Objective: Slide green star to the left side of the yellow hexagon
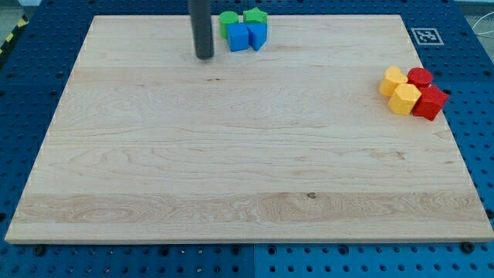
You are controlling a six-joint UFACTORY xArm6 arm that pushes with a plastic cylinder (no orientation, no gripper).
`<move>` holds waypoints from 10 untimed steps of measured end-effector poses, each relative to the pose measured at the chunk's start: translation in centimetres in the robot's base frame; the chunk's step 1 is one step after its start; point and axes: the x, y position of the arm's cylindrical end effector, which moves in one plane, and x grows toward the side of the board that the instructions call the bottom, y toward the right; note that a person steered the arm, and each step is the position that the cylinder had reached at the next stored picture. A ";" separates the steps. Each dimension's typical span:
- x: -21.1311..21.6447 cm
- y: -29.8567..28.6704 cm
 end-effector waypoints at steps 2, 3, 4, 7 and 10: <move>-9.0 1.1; -8.3 7.6; -8.3 12.9; -7.9 10.3; -0.4 13.7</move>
